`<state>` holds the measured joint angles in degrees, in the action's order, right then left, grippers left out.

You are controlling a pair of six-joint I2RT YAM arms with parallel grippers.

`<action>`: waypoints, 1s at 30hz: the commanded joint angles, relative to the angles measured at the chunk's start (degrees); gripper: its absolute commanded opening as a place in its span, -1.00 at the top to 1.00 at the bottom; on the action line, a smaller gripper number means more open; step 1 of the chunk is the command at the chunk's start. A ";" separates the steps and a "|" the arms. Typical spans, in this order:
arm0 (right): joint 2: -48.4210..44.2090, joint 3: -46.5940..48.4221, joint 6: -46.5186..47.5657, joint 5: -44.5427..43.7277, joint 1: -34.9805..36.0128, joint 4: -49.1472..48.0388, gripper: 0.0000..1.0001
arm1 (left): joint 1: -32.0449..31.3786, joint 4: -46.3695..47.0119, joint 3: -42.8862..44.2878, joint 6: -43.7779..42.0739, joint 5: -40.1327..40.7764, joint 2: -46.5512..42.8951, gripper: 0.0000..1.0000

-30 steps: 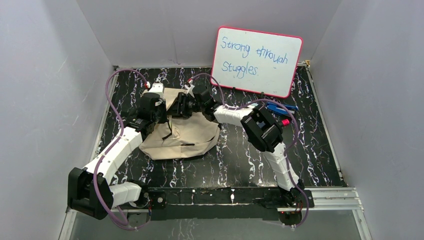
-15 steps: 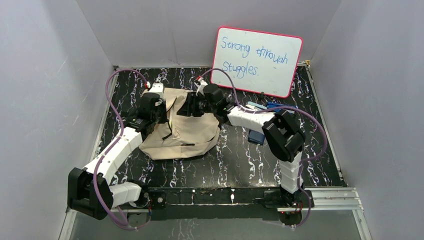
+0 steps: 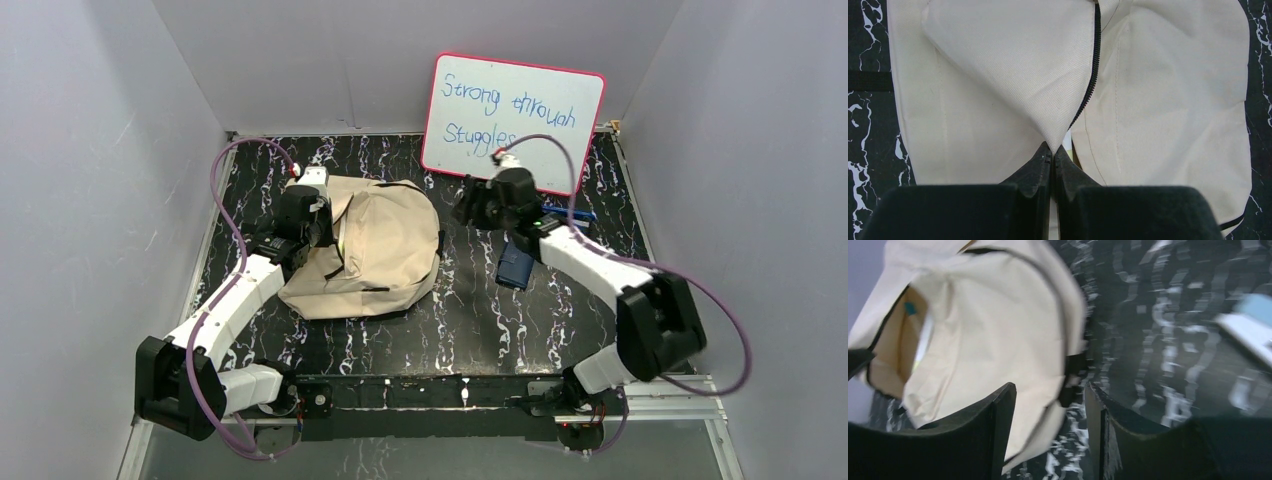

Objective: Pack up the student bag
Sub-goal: Pick up the stationery from the center of the board.

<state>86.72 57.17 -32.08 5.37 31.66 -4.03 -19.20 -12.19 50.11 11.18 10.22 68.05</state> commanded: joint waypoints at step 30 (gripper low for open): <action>7.91 3.83 -21.78 -34.05 -22.07 34.70 -0.70 | 0.28 -0.30 1.83 -0.19 -0.12 -1.21 1.00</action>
<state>94.37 59.92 -51.20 -28.40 11.22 30.74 -19.20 -12.36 50.11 11.14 10.04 68.05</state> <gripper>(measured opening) 0.869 0.014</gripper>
